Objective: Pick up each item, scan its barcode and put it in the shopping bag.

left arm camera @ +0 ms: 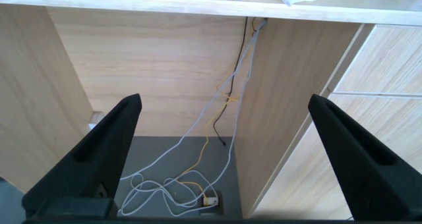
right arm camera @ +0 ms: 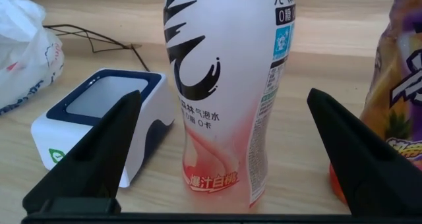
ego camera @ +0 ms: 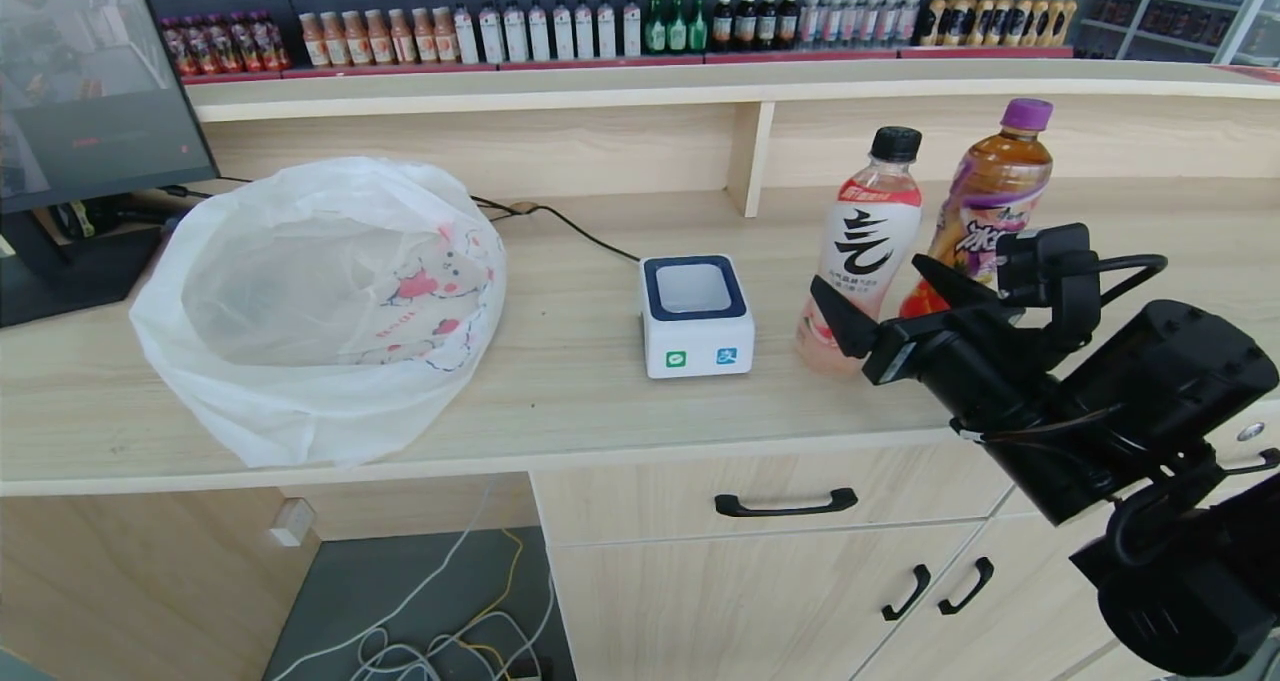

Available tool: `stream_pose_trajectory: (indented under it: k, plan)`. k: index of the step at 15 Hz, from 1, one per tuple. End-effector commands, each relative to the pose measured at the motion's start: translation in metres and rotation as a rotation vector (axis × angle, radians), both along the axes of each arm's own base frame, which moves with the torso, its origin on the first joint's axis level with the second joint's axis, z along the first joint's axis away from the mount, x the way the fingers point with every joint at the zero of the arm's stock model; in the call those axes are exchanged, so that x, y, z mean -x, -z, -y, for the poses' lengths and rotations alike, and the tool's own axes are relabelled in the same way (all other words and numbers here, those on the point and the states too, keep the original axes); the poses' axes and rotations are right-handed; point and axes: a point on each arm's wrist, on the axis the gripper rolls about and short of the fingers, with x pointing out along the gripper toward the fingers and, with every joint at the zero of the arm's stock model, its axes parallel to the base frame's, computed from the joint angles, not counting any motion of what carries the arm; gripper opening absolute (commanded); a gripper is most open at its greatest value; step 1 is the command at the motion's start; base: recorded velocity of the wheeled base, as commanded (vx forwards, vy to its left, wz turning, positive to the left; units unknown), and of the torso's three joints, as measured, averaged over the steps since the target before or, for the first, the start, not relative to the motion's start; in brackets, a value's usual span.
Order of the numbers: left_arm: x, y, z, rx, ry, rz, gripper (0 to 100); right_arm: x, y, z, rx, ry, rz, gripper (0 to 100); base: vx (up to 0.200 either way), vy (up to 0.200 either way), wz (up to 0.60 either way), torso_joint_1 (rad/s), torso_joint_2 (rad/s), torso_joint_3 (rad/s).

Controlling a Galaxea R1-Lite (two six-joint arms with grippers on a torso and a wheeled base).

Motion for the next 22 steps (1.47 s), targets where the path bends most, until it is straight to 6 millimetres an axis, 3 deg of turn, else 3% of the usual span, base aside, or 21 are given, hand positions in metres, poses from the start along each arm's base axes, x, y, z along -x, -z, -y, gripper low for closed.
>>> stream_pose_trajectory:
  k: [1,9,22]
  plan:
    - [0.0,0.0,0.0,0.0,0.0,0.0,100,-0.005,0.003,0.001,0.003,0.01,-0.006,100,0.0,0.0,0.0,0.0,0.0,0.0]
    - [0.0,0.0,0.0,0.0,0.0,0.0,100,-0.025,0.013,-0.005,-0.006,0.015,-0.018,100,0.0,0.0,0.0,0.0,0.0,0.0]
    - [0.0,0.0,0.0,0.0,0.0,0.0,100,-0.057,0.01,-0.018,-0.031,0.015,0.039,100,0.0,0.0,0.0,0.0,0.0,0.0]
